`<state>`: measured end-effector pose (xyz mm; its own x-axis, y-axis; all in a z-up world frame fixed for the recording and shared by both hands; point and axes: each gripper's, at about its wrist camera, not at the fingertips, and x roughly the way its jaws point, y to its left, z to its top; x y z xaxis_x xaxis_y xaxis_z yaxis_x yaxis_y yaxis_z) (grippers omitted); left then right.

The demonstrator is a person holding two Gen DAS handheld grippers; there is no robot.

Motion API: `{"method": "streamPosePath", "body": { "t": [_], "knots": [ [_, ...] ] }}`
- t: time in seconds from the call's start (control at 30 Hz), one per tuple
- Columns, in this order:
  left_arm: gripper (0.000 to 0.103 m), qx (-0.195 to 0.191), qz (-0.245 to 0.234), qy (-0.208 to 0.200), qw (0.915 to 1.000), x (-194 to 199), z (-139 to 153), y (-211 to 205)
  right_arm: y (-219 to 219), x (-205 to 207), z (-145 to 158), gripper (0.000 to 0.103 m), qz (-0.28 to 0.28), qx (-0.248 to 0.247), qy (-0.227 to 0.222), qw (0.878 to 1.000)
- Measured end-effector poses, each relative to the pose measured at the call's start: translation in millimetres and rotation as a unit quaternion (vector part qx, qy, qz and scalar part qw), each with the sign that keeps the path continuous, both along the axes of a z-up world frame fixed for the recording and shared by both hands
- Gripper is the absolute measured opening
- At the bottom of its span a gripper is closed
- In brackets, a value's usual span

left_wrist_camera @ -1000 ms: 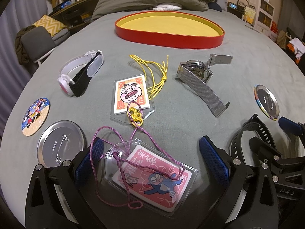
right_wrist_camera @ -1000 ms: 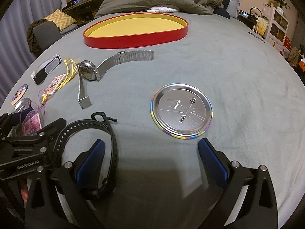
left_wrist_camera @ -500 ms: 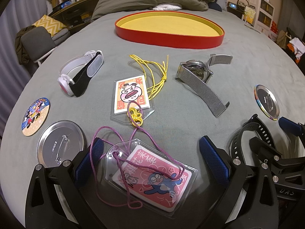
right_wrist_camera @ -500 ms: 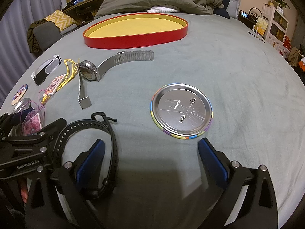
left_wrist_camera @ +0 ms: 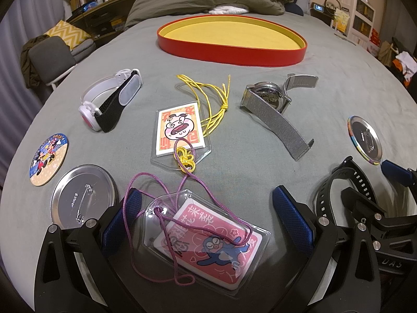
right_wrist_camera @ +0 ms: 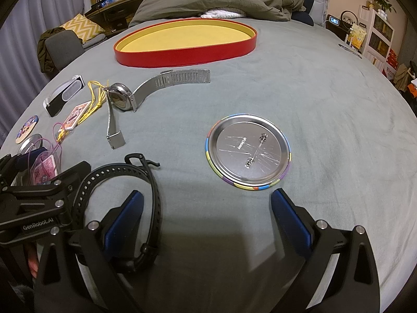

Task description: Organize jewelry

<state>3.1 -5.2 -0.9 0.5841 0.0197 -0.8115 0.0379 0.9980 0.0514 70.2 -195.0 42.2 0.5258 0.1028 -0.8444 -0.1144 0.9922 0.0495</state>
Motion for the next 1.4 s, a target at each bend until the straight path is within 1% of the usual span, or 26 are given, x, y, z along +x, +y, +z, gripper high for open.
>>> {"method": "streamPosePath", "body": {
  "t": [0.5, 0.57, 0.67, 0.73, 0.77, 0.8, 0.9, 0.93, 1.03, 1.13, 1.2, 1.27, 1.3, 1.4],
  "knots": [
    [0.098, 0.000, -0.001, 0.001, 1.0000, 0, 1, 0, -1, -1, 0, 0.095, 0.000, 0.002, 0.000, 1.000],
    [0.098, -0.013, -0.006, 0.005, 0.9999, 2, 5, 4, 0, 0, 4, 0.095, 0.000, 0.000, 0.001, 1.000],
    [0.098, -0.043, -0.030, 0.008, 0.9986, 4, 17, 9, -1, 2, 10, 0.095, -0.004, 0.005, 0.008, 1.000],
    [0.098, -0.044, -0.037, -0.006, 0.9984, 4, 29, 12, -5, 2, 17, 0.095, -0.005, 0.034, 0.009, 0.999],
    [0.098, -0.041, -0.041, -0.023, 0.9981, 2, 38, 13, -9, 1, 25, 0.095, -0.011, 0.047, 0.001, 0.999],
    [0.098, -0.038, -0.050, -0.043, 0.9971, 0, 47, 13, -12, 1, 34, 0.095, -0.014, 0.056, -0.008, 0.998],
    [0.098, -0.037, -0.086, -0.073, 0.9930, -1, 68, 11, -19, 5, 58, 0.095, -0.025, 0.077, -0.026, 0.996],
    [0.098, -0.041, -0.103, -0.074, 0.9911, 2, 75, 11, -19, 7, 63, 0.095, -0.026, 0.077, -0.026, 0.996],
    [0.098, -0.041, -0.120, -0.073, 0.9893, 13, 83, 8, -20, 23, 74, 0.095, -0.028, 0.071, -0.017, 0.997],
    [0.098, -0.038, -0.162, -0.060, 0.9842, 35, 83, -3, -18, 43, 67, 0.095, -0.038, 0.051, 0.013, 0.998],
    [0.098, -0.029, -0.184, -0.058, 0.9808, 42, 81, -11, -15, 56, 56, 0.095, -0.044, 0.029, 0.033, 0.998],
    [0.098, -0.028, -0.213, -0.051, 0.9754, 54, 77, -18, -15, 62, 45, 0.095, -0.041, 0.012, 0.042, 0.998],
    [0.098, -0.027, -0.225, -0.041, 0.9731, 62, 73, -21, -11, 68, 38, 0.095, -0.038, -0.003, 0.049, 0.998],
    [0.098, -0.010, -0.247, -0.003, 0.9689, 85, 53, -29, -6, 74, 23, 0.095, -0.033, -0.019, 0.066, 0.997]
  ]
}}
